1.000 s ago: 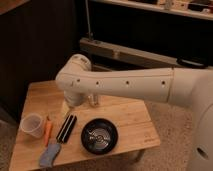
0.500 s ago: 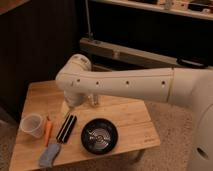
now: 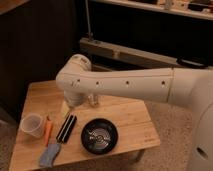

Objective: Place the pepper in the ceramic bowl

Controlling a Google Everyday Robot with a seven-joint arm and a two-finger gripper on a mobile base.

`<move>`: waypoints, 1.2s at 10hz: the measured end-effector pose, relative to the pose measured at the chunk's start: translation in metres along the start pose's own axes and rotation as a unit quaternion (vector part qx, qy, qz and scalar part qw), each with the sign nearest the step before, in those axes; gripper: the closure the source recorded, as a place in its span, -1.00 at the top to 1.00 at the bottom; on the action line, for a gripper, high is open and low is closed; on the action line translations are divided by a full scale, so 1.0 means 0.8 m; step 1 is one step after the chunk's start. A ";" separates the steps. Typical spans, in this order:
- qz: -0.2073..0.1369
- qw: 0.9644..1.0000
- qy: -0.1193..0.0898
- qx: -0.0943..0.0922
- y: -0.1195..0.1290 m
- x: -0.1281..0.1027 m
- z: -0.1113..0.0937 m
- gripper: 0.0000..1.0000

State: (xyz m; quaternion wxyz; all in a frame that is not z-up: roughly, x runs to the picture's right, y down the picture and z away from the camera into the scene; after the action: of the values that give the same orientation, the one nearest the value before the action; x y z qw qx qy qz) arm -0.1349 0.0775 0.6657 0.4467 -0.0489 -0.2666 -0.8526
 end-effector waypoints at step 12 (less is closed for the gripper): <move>0.066 0.998 0.013 0.018 -0.028 0.117 0.102 0.60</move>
State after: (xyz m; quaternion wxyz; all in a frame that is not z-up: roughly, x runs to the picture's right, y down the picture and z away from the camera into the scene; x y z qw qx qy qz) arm -0.2209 0.0598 0.7560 0.5067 -0.0468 -0.2724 -0.8166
